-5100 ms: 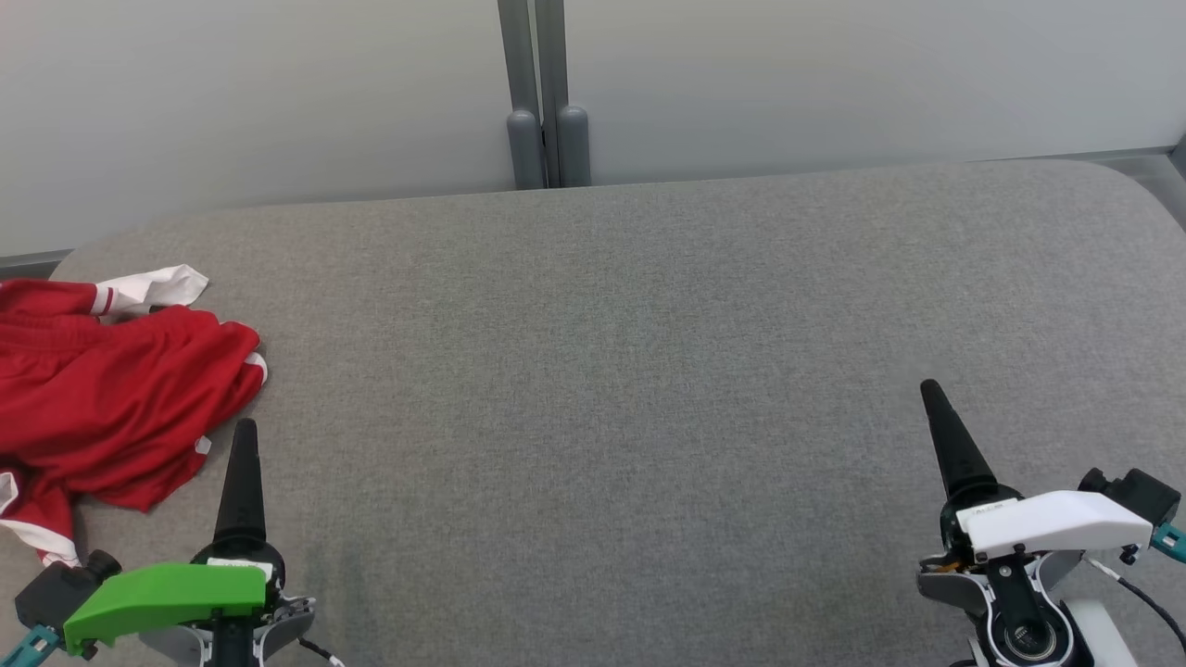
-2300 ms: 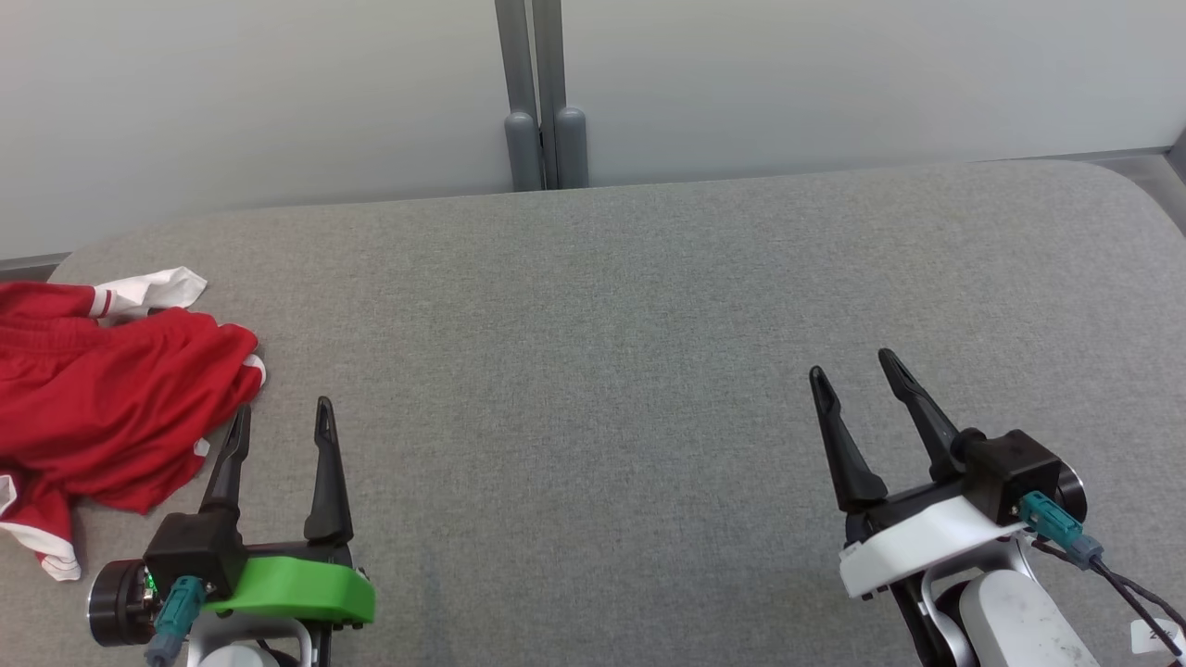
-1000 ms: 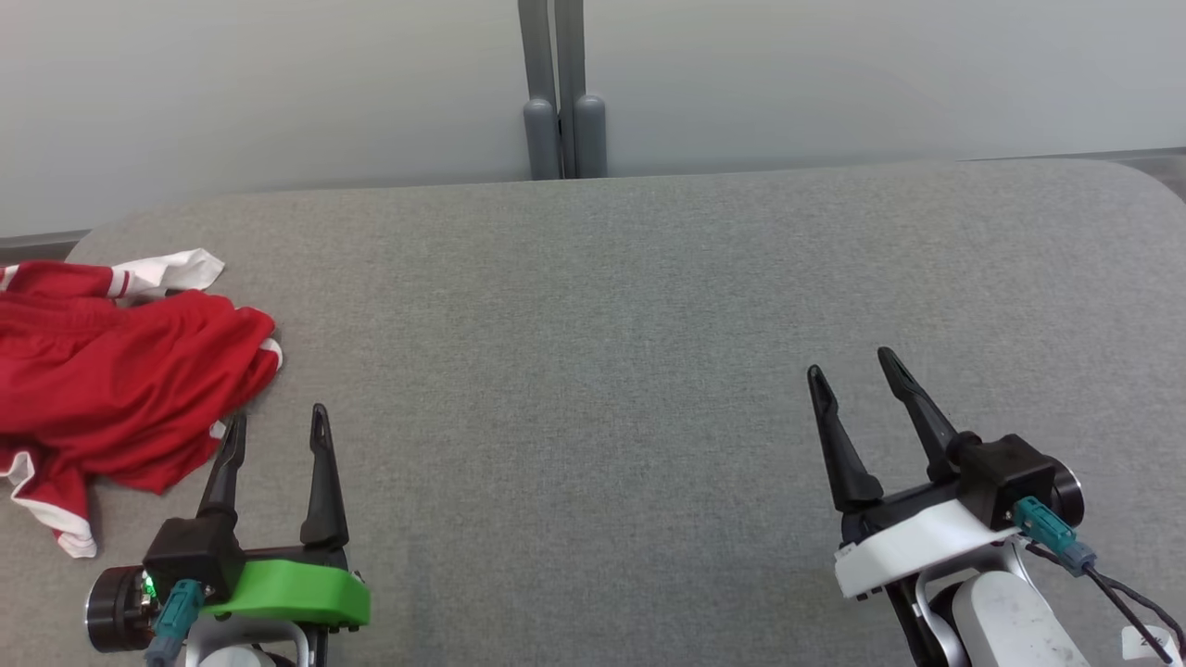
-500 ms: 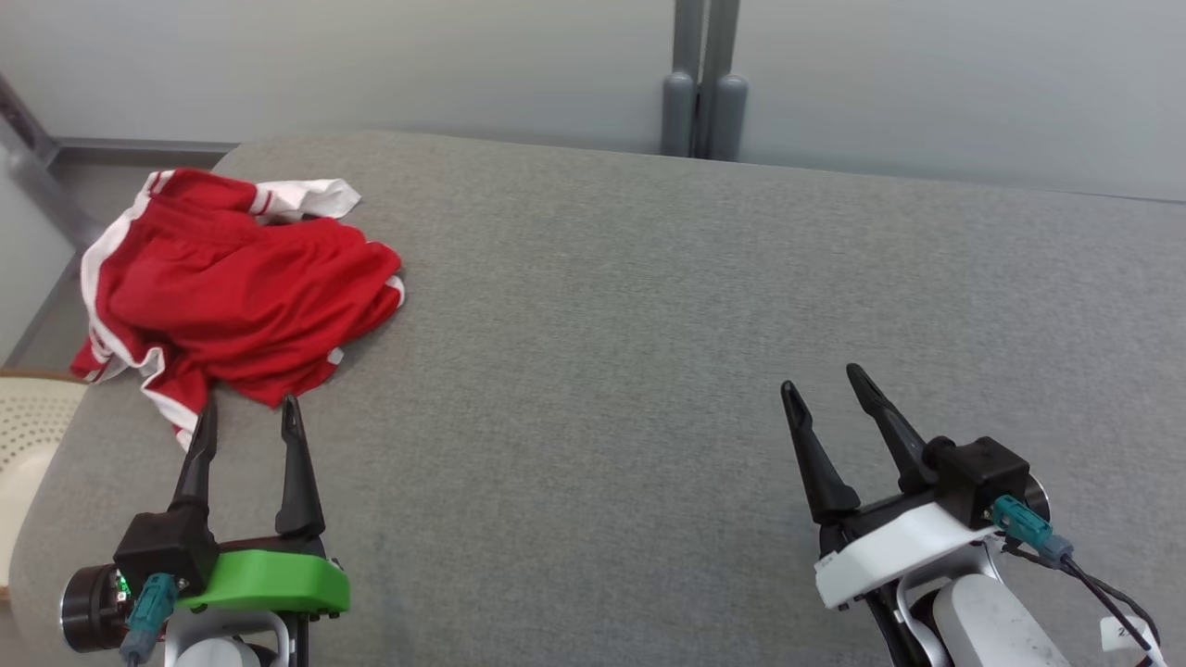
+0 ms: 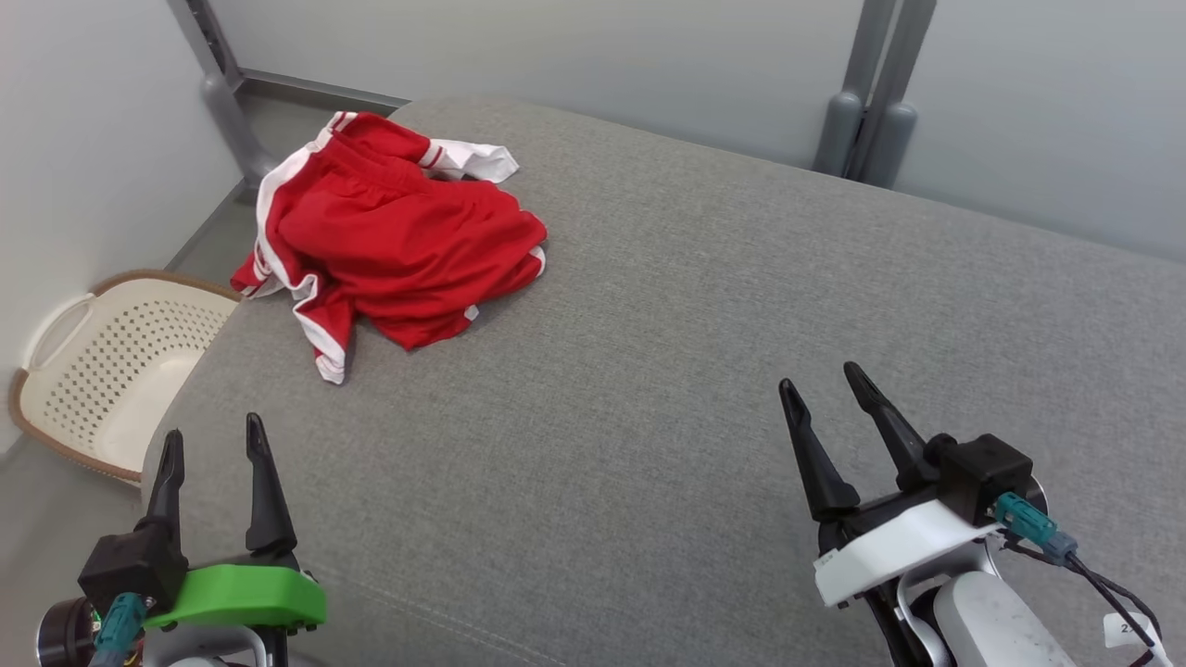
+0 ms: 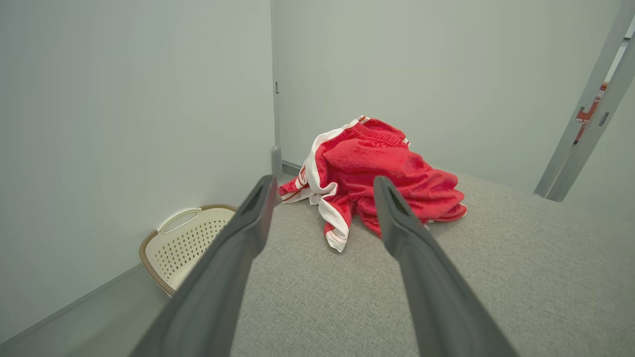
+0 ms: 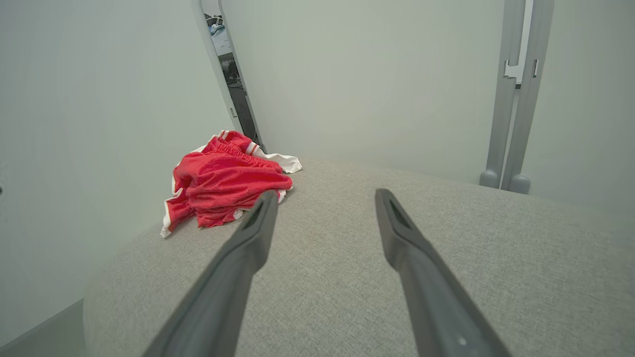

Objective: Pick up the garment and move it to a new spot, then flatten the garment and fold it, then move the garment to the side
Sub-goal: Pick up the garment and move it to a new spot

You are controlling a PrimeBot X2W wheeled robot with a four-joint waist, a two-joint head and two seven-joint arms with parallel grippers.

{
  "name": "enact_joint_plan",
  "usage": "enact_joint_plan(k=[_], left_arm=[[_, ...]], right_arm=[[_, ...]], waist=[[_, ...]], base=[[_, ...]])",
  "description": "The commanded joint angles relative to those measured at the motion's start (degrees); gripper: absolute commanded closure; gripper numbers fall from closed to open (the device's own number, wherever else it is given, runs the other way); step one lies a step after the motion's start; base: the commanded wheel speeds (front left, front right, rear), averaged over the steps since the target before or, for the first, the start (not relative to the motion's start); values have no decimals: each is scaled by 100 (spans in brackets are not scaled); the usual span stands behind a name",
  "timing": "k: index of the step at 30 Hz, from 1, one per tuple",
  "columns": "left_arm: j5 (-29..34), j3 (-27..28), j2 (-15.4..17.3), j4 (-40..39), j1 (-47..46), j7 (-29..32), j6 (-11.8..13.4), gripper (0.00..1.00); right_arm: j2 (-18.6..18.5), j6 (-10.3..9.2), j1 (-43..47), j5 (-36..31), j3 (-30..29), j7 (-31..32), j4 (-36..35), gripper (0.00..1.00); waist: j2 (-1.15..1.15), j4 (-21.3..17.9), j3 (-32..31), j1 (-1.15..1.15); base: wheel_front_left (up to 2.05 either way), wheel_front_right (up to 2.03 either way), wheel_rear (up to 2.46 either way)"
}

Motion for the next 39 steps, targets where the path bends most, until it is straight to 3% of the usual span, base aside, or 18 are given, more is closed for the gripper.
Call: enact_joint_plan(k=[1, 10, 15, 22, 26, 39], left_arm=[[-34, 28, 28, 3, 66, -19, 6, 0], [-163, 184, 29, 151, -232, -19, -41, 0], [-410, 199, 197, 561, -765, 145, -327, 0], [-942, 538, 846, 969, -1803, 1102, -471, 0], [-1119, 781, 1405, 1296, -2333, 1492, -510, 0], [-2146, 1129, 2525, 3036, -3294, 3269, -646, 0]], right_arm=[[8, -8, -52, 12, -31, -19, -82, 0], [42, -8, -49, 34, -98, -19, -204, 0], [8, -8, -189, -14, -100, -19, -274, 0], [-42, -8, -496, -67, 68, -19, -451, 0], [-119, -7, -728, 64, 311, -19, -565, 0], [-85, -7, -1055, 14, 336, -19, -595, 0]], waist=[[0, 131, -36, 0], [0, -68, 71, 0], [0, -366, 273, 0], [0, -1103, 746, 0], [0, -1591, 1067, 0], [0, -2754, 1599, 0]], base=[[0, 0, 0], [0, 0, 0], [0, 0, 0], [0, 0, 0], [0, 0, 0], [0, 0, 0]])
